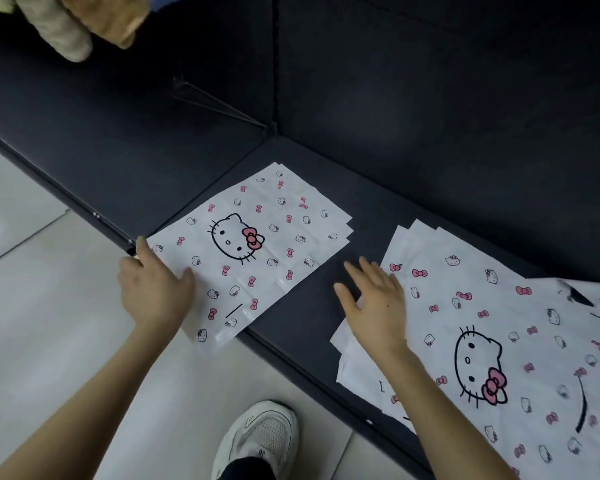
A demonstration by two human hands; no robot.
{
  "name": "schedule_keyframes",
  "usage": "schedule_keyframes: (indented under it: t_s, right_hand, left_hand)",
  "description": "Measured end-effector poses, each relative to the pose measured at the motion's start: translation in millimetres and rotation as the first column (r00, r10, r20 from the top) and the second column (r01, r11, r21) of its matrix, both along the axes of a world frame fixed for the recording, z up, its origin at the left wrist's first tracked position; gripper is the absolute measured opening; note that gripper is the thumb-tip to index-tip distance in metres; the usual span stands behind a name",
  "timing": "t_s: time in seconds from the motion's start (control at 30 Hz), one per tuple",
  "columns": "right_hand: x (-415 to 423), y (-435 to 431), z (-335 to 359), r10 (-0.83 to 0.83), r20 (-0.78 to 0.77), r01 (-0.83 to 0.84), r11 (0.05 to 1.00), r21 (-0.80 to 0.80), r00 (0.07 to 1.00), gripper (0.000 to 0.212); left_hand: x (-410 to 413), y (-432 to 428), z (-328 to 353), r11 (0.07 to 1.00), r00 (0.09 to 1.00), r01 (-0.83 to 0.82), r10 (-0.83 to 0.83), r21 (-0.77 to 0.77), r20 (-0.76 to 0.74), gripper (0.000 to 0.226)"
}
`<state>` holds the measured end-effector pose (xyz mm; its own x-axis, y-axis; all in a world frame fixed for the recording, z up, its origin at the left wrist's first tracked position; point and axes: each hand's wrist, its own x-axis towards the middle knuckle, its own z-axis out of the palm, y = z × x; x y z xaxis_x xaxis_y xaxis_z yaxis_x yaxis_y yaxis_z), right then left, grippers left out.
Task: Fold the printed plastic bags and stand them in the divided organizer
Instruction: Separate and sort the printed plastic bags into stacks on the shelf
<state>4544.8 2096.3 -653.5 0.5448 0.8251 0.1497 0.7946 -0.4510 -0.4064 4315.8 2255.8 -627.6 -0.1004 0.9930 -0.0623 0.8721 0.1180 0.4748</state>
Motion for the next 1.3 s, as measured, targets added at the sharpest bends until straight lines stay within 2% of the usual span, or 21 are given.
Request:
schedule_keyframes:
  t_s: [0.1,0.2,0.27,0.37,0.47,0.53,0.6,0.67,0.73,0.83,0.9,0.93,1.03,1.17,1.23,1.3]
  right_hand:
    - [19,-53,2,-0.062,0.031,0.063,0.998,-0.016,0.998,0.049]
    - [41,-121,4,-0.102,0.137,0.113,0.991,-0.071,0.985,0.057]
    - [54,-168,9,-0.099,0.193,0.128,0.981,-0.143,0.976,0.066]
    - [74,-236,16,-0.071,0.284,0.148,0.954,-0.260,0.956,0.078]
    - [97,-286,16,-0.166,0.330,0.286,0.888,-0.361,0.929,0.089]
    - [107,-304,10,-0.225,0.323,0.345,0.856,-0.386,0.919,0.094]
    - [110,-312,3,-0.257,0.288,0.355,0.856,-0.376,0.923,0.092]
    - [108,-314,-3,-0.299,0.227,0.362,0.871,-0.332,0.927,0.086]
    - [103,-313,-6,-0.357,0.150,0.384,0.893,-0.236,0.922,0.079]
    - [96,-310,-11,-0.425,0.069,0.429,0.901,-0.069,0.903,0.068]
    - [93,-310,-13,-0.457,0.049,0.456,0.889,0.031,0.888,0.047]
    - [92,-309,-13,-0.480,0.024,0.477,0.876,0.077,0.877,0.036]
    - [94,-308,-4,-0.529,-0.052,0.528,0.828,0.188,0.847,0.014]
    - [102,-304,13,-0.510,-0.086,0.514,0.824,0.237,0.856,0.012]
    - [107,-296,22,-0.485,-0.136,0.504,0.831,0.235,0.864,0.016]
    - [109,-285,33,-0.453,-0.108,0.465,0.850,0.247,0.885,0.016]
  left_hand:
    - [16,-16,2,0.983,0.984,0.171,-0.166,0.071,-0.065,0.067]
    - [49,-43,6,0.904,0.903,0.425,-0.419,0.047,-0.095,0.052]
    - [76,-64,13,0.790,0.787,0.613,-0.613,-0.022,-0.066,0.038]
    - [115,-96,24,0.486,0.488,0.861,-0.872,-0.147,-0.028,0.022]
    - [147,-128,42,0.224,0.235,0.933,-0.972,-0.282,0.005,0.022]
    - [167,-146,51,0.143,0.153,0.905,-0.988,-0.400,-0.006,0.026]
    - [185,-160,55,0.128,0.128,0.857,-0.991,-0.499,-0.034,0.026]
    - [203,-170,51,0.165,0.144,0.831,-0.986,-0.530,-0.082,0.025]
    - [219,-180,44,0.275,0.222,0.825,-0.961,-0.494,-0.164,0.037]
    - [235,-199,30,0.529,0.480,0.768,-0.848,-0.360,-0.222,0.047]
    - [237,-212,20,0.658,0.641,0.686,-0.749,-0.311,-0.170,0.050]
    - [236,-218,14,0.700,0.691,0.653,-0.707,-0.291,-0.150,0.051]
    - [231,-228,3,0.761,0.766,0.615,-0.639,-0.206,-0.072,0.054]
    - [225,-222,8,0.800,0.811,0.583,-0.561,-0.143,0.168,0.057]
    - [223,-209,14,0.803,0.811,0.576,-0.539,-0.152,0.228,0.053]
    - [219,-194,26,0.754,0.770,0.634,-0.597,-0.173,0.223,0.037]
